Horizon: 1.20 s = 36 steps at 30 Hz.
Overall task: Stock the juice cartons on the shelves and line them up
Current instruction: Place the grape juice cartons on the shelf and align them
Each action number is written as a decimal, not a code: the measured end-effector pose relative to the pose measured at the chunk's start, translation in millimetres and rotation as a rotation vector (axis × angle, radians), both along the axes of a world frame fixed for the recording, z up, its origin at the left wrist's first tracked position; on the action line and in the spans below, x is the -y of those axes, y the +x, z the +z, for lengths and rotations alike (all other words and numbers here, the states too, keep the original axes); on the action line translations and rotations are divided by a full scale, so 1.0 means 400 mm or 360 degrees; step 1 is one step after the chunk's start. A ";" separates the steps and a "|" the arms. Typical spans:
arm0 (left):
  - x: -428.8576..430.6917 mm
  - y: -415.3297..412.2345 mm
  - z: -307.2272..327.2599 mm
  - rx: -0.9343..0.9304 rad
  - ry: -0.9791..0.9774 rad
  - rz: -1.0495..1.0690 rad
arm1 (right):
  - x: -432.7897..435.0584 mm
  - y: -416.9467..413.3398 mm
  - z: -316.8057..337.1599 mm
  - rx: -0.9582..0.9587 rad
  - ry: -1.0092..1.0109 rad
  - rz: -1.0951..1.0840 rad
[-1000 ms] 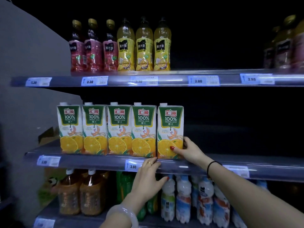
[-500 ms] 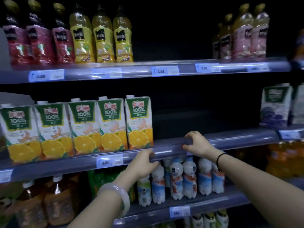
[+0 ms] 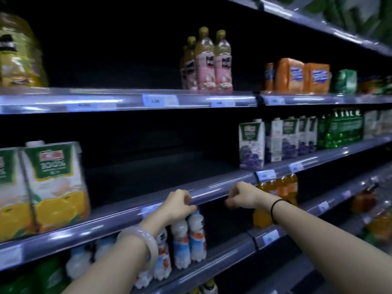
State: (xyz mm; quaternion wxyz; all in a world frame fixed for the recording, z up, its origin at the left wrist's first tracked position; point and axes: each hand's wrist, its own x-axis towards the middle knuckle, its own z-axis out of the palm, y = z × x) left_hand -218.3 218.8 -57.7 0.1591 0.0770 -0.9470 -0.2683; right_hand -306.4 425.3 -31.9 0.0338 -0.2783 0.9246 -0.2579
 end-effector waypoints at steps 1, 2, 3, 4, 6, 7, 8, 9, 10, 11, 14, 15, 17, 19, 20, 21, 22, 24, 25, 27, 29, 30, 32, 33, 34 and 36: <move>-0.041 -0.035 0.005 -0.0014 0.0008 -0.0016 | -0.046 -0.026 0.006 0.0024 -0.0020 -0.0024; -0.082 -0.070 0.011 -0.0023 0.0020 -0.0031 | -0.090 -0.053 0.011 0.0043 -0.0048 -0.0043; -0.123 -0.106 0.016 -0.0033 0.0040 -0.0048 | -0.134 -0.081 0.016 0.0058 -0.0072 -0.0057; -0.164 -0.142 0.022 -0.0050 0.0067 -0.0067 | -0.176 -0.110 0.020 0.0067 -0.0093 -0.0063; -0.246 -0.208 0.032 -0.0088 0.0116 -0.0097 | -0.254 -0.171 0.028 0.0061 -0.0144 -0.0089; -0.286 -0.238 0.035 -0.0110 0.0140 -0.0101 | -0.291 -0.200 0.031 0.0051 -0.0167 -0.0107; -0.322 -0.268 0.036 -0.0140 0.0169 -0.0100 | -0.324 -0.229 0.033 0.0041 -0.0186 -0.0121; -0.355 -0.295 0.036 -0.0172 0.0197 -0.0092 | -0.354 -0.256 0.036 0.0040 -0.0207 -0.0126; -0.385 -0.321 0.036 -0.0202 0.0226 -0.0081 | -0.380 -0.282 0.037 0.0042 -0.0230 -0.0124; -0.409 -0.344 0.036 -0.0225 0.0251 -0.0066 | -0.402 -0.308 0.038 0.0046 -0.0249 -0.0119; -0.453 -0.405 0.042 -0.0284 0.0287 -0.0001 | -0.442 -0.379 0.036 0.0046 -0.0282 -0.0097; -0.458 -0.424 0.046 -0.0316 0.0316 0.0028 | -0.448 -0.403 0.036 0.0046 -0.0310 -0.0091; -0.459 -0.462 0.053 -0.0402 0.0405 0.0099 | -0.449 -0.449 0.035 0.0053 -0.0404 -0.0076; -0.451 -0.502 0.058 -0.0476 0.0461 0.0168 | -0.444 -0.495 0.028 0.0075 -0.0490 -0.0047; -0.443 -0.526 0.057 -0.0492 0.0468 0.0197 | -0.438 -0.518 0.024 0.0086 -0.0507 -0.0026; -0.436 -0.540 0.059 -0.0498 0.0485 0.0218 | -0.430 -0.535 0.021 0.0090 -0.0511 -0.0007; -0.426 -0.562 0.059 -0.0494 0.0501 0.0244 | -0.421 -0.558 0.019 0.0086 -0.0516 0.0012; -0.410 -0.610 0.061 -0.0474 0.0491 0.0303 | -0.396 -0.612 0.017 0.0049 -0.0559 0.0041; -0.400 -0.636 0.064 -0.0449 0.0482 0.0337 | -0.382 -0.641 0.020 0.0023 -0.0581 0.0055; -0.383 -0.681 0.073 -0.0427 0.0503 0.0374 | -0.348 -0.689 0.029 -0.0008 -0.0608 0.0096; -0.377 -0.723 0.080 -0.0431 0.0554 0.0389 | -0.316 -0.728 0.038 0.0012 -0.0640 0.0156; -0.376 -0.743 0.082 -0.0442 0.0582 0.0387 | -0.301 -0.745 0.040 0.0027 -0.0660 0.0185; -0.376 -0.781 0.083 -0.0457 0.0678 0.0368 | -0.274 -0.773 0.044 0.0056 -0.0700 0.0240; -0.377 -0.797 0.082 -0.0452 0.0753 0.0363 | -0.264 -0.783 0.045 0.0069 -0.0722 0.0272; -0.377 -0.810 0.082 -0.0447 0.0823 0.0358 | -0.255 -0.792 0.045 0.0077 -0.0739 0.0309; -0.374 -0.828 0.087 -0.0438 0.0952 0.0363 | -0.243 -0.812 0.037 0.0070 -0.0744 0.0380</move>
